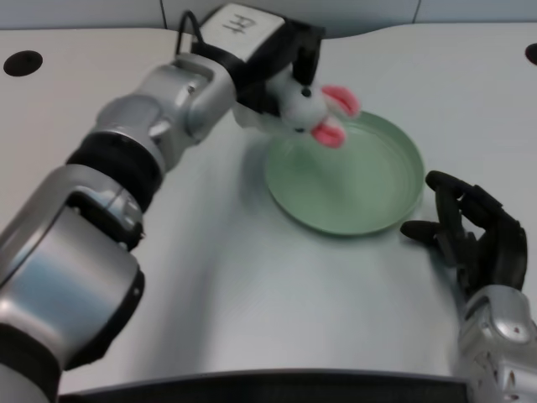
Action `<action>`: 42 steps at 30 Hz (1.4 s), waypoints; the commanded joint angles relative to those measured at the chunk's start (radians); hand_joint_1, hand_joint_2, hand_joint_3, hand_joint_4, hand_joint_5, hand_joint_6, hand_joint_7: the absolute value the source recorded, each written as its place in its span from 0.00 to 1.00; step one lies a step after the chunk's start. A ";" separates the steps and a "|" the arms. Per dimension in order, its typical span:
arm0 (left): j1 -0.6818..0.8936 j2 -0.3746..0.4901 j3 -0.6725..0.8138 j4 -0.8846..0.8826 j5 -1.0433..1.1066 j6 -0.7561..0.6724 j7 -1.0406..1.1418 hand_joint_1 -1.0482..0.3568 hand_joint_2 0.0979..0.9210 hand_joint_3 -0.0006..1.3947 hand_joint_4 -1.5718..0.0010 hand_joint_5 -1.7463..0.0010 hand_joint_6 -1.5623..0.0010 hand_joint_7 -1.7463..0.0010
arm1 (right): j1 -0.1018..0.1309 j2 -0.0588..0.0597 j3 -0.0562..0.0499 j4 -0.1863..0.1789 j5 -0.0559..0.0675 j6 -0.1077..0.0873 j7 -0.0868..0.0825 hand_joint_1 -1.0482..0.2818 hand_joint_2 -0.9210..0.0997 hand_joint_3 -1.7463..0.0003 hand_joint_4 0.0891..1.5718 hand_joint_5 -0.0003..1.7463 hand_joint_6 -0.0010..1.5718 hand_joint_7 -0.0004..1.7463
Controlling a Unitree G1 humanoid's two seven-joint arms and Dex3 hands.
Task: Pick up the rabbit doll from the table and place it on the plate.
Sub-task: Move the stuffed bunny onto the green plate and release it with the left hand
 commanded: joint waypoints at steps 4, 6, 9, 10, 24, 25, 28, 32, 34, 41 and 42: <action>-0.035 -0.040 -0.010 0.026 -0.002 0.012 -0.017 0.67 0.98 0.01 0.54 0.00 0.65 0.01 | 0.016 0.008 0.001 -0.018 0.002 -0.007 0.002 0.50 0.00 0.87 0.50 0.58 0.54 0.22; -0.031 -0.055 -0.013 0.031 -0.002 0.002 -0.009 0.66 0.98 0.01 0.53 0.00 0.64 0.04 | 0.018 0.012 -0.001 -0.022 0.006 -0.003 0.002 0.50 0.00 0.88 0.51 0.58 0.54 0.22; -0.032 -0.060 -0.014 0.035 -0.002 -0.002 -0.006 0.65 0.97 0.01 0.53 0.00 0.63 0.06 | 0.019 0.013 -0.001 -0.025 0.007 -0.001 0.002 0.51 0.00 0.88 0.52 0.58 0.54 0.22; -0.032 -0.060 -0.014 0.036 -0.002 -0.003 -0.005 0.65 0.97 0.01 0.53 0.00 0.63 0.06 | 0.020 0.013 -0.001 -0.026 0.007 0.000 0.002 0.51 0.00 0.88 0.52 0.58 0.54 0.22; -0.050 -0.140 -0.066 0.074 0.034 0.037 -0.007 0.63 0.96 0.00 0.53 0.00 0.62 0.08 | 0.042 0.033 0.011 -0.072 -0.003 0.021 -0.011 0.51 0.00 0.87 0.49 0.57 0.53 0.22; -0.048 -0.147 -0.066 0.075 0.033 0.037 -0.005 0.63 0.96 0.00 0.53 0.00 0.62 0.08 | 0.046 0.036 0.013 -0.079 -0.004 0.020 -0.012 0.51 0.00 0.87 0.49 0.57 0.53 0.22; -0.050 -0.164 -0.072 0.080 0.036 0.045 -0.021 0.61 0.98 0.01 0.51 0.00 0.60 0.18 | 0.055 0.041 0.017 -0.091 -0.003 0.017 -0.009 0.52 0.00 0.87 0.50 0.58 0.53 0.21; -0.053 -0.167 -0.075 0.084 0.038 0.050 -0.029 0.61 0.98 0.01 0.51 0.00 0.60 0.17 | 0.058 0.041 0.018 -0.094 -0.001 0.017 -0.007 0.52 0.00 0.86 0.49 0.58 0.53 0.21; -0.042 -0.166 -0.077 0.084 0.041 0.041 -0.002 0.61 0.98 0.01 0.50 0.00 0.59 0.15 | 0.058 0.042 0.018 -0.104 -0.001 0.032 -0.015 0.51 0.00 0.87 0.49 0.58 0.53 0.21; -0.050 -0.169 -0.077 0.093 0.039 0.067 -0.028 0.59 0.98 0.00 0.55 0.00 0.63 0.16 | 0.059 0.037 0.018 -0.118 -0.006 0.058 -0.019 0.51 0.00 0.86 0.48 0.58 0.53 0.20; -0.053 -0.169 -0.079 0.095 0.040 0.077 -0.042 0.51 0.97 0.00 0.60 0.17 0.64 0.31 | 0.058 0.038 0.016 -0.118 -0.004 0.061 -0.020 0.51 0.00 0.86 0.48 0.58 0.53 0.20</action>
